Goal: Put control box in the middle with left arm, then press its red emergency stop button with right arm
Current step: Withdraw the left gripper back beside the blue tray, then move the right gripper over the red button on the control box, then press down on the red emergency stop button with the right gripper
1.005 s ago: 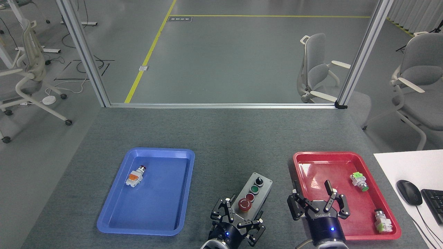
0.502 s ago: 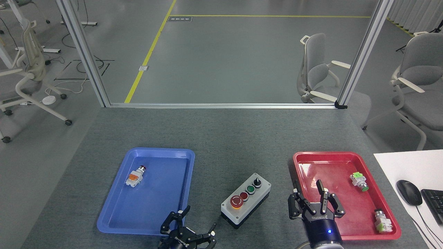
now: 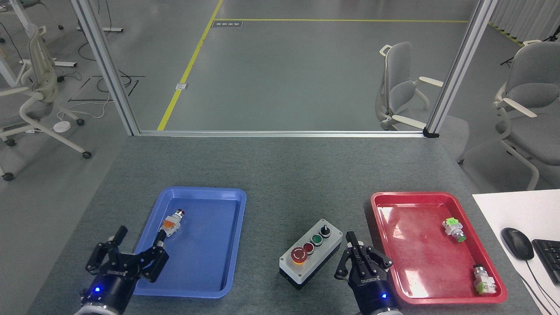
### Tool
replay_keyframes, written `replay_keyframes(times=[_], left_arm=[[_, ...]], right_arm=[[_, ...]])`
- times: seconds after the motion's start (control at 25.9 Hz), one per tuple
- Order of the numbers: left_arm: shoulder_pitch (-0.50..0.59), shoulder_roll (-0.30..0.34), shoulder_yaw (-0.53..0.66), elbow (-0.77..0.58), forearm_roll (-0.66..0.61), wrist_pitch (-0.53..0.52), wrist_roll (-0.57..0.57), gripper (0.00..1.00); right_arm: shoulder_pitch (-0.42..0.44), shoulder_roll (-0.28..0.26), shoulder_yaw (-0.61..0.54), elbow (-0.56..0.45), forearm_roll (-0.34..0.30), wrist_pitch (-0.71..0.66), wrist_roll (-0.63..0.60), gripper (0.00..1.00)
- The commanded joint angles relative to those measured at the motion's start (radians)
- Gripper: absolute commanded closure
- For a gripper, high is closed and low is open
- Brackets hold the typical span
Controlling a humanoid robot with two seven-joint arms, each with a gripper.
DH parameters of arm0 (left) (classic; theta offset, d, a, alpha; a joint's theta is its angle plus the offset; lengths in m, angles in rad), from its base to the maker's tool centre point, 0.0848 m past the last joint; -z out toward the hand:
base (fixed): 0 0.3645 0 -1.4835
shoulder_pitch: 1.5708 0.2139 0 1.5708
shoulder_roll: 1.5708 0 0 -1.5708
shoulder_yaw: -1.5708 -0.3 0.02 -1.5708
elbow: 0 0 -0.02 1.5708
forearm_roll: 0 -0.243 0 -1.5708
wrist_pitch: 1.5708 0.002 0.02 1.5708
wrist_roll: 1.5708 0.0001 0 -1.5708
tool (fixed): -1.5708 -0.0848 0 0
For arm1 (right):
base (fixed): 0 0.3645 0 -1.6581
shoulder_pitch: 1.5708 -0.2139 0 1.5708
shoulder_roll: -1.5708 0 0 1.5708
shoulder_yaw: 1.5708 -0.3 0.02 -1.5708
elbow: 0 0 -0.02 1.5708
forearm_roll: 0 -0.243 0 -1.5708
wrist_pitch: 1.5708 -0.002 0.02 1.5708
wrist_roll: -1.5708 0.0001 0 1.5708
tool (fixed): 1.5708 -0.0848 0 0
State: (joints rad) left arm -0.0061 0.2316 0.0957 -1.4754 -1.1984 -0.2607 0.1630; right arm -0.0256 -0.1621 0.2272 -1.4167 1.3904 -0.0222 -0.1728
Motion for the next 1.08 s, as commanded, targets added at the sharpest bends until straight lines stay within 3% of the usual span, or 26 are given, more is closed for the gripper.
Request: replay_keyframes(times=[0.0, 0.19, 0.35, 0.46, 0.66, 1.04], left_arm=[[-0.089, 0.005, 0.058, 0.095, 0.068, 0.040, -0.008, 0.01], [-0.173, 0.003, 0.056, 0.161, 0.063, 0.218, -0.013, 0.01], [-0.189, -0.005, 0.055, 0.164, 0.065, 0.228, -0.013, 0.01], [-0.187, -0.005, 0.052, 0.167, 0.068, 0.213, -0.008, 0.01], [-0.153, -0.005, 0.050, 0.162, 0.059, 0.209, 0.000, 0.01], [-0.158, -0.006, 0.041, 0.158, 0.056, 0.210, -0.010, 0.01]], right_arm=[[-0.027, 0.026, 0.054, 0.007, 0.001, 0.001, 0.029, 1.00], [-0.051, 0.059, 0.113, 0.021, 0.007, -0.015, 0.055, 1.00], [-0.053, 0.087, 0.136, 0.035, 0.024, -0.015, 0.095, 1.00], [-0.062, 0.108, 0.158, 0.099, 0.045, 0.001, 0.095, 1.00], [-0.082, 0.113, 0.172, 0.160, 0.044, 0.025, 0.101, 1.00], [-0.082, 0.113, 0.179, 0.193, 0.045, 0.067, 0.148, 1.00]])
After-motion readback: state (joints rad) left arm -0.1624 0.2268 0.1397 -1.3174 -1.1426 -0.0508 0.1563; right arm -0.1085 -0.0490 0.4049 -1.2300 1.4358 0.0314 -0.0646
